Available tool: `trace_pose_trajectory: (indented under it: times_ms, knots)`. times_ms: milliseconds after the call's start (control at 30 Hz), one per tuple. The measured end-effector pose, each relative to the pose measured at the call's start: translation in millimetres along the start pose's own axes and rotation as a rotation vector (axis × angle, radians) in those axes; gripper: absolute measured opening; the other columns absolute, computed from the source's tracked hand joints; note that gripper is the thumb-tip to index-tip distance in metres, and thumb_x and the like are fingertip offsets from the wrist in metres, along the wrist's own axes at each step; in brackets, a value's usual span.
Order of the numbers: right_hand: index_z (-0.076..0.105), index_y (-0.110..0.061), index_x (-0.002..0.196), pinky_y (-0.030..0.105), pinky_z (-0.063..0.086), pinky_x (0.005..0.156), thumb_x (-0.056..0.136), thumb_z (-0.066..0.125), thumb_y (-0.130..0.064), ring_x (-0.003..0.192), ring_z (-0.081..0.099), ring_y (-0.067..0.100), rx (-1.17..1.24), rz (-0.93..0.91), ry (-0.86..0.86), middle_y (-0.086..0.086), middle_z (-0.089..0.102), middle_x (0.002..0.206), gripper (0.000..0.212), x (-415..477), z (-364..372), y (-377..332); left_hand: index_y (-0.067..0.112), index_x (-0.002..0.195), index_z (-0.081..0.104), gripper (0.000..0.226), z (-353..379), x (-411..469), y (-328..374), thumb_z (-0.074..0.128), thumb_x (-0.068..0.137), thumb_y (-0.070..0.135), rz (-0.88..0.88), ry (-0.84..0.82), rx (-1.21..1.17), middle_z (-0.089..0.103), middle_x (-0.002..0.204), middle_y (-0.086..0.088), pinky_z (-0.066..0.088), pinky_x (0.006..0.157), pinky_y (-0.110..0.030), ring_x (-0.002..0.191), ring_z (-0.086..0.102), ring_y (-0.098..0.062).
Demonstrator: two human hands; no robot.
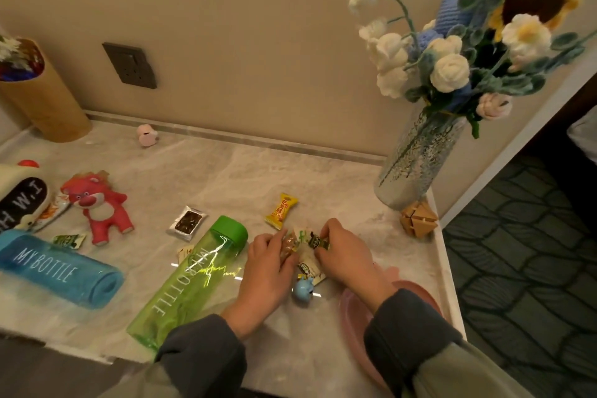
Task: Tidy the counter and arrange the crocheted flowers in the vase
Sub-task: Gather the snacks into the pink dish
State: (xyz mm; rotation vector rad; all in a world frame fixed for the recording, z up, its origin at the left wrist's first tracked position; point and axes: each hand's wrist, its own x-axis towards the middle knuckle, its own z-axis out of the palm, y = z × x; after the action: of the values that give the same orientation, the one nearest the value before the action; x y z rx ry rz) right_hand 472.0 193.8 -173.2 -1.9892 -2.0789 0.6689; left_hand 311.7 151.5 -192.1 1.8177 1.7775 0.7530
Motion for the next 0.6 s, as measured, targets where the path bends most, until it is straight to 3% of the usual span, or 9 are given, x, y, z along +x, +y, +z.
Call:
trace_pose_trajectory:
  times_ms: [133, 267, 433, 533, 600]
  knots:
    - [0.047, -0.030, 0.090, 0.039, 0.050, 0.071, 0.089, 0.056, -0.025, 0.075, 0.062, 0.020, 0.305, 0.048, 0.105, -0.006, 0.061, 0.072, 0.010, -15.4, -18.7, 0.7, 0.032, 0.142, 0.040, 0.057, -3.6, -6.0, 24.6, 0.062, 0.089, 0.036, 0.008, 0.012, -0.239, 0.039, 0.112, 0.013, 0.031, 0.082, -0.002, 0.100, 0.046, 0.002]
    - [0.050, -0.032, 0.081, 0.040, 0.053, 0.064, 0.090, 0.057, -0.020, 0.062, 0.063, 0.009, 0.596, 0.130, 0.279, -0.006, 0.067, 0.067, 0.016, -45.5, -41.9, 16.0, 0.049, 0.133, 0.031, 0.058, 0.2, -17.1, 55.3, 0.064, 0.087, 0.040, 0.145, -0.019, -0.314, 0.038, 0.110, 0.025, 0.032, 0.081, 0.002, 0.102, 0.044, 0.014]
    - [0.054, -0.035, 0.091, 0.032, 0.054, 0.066, 0.094, 0.056, -0.015, 0.070, 0.068, 0.005, 0.780, 0.215, 0.481, -0.011, 0.071, 0.077, 0.021, -97.4, -45.7, 42.8, 0.047, 0.136, 0.036, 0.059, 22.0, -37.5, 79.1, 0.065, 0.086, 0.037, 0.282, -0.120, -0.253, 0.038, 0.108, 0.017, 0.036, 0.088, -0.007, 0.103, 0.045, 0.002]
    - [0.055, -0.038, 0.089, 0.029, 0.050, 0.070, 0.093, 0.058, -0.017, 0.077, 0.066, 0.007, 0.680, 0.290, 0.523, -0.011, 0.069, 0.076, 0.021, -125.5, -36.6, 58.5, 0.040, 0.139, 0.044, 0.057, 37.5, -50.3, 80.2, 0.063, 0.085, 0.041, 0.357, -0.121, -0.080, 0.043, 0.112, 0.010, 0.038, 0.094, -0.021, 0.107, 0.046, -0.008]
    - [0.053, -0.039, 0.088, 0.032, 0.048, 0.079, 0.092, 0.058, -0.020, 0.083, 0.066, 0.010, 0.532, 0.369, 0.519, -0.013, 0.069, 0.076, 0.019, -138.2, -28.9, 67.5, 0.044, 0.141, 0.039, 0.060, 47.6, -56.7, 78.9, 0.056, 0.084, 0.049, 0.419, -0.133, 0.076, 0.044, 0.116, 0.008, 0.036, 0.096, -0.026, 0.109, 0.043, -0.011]
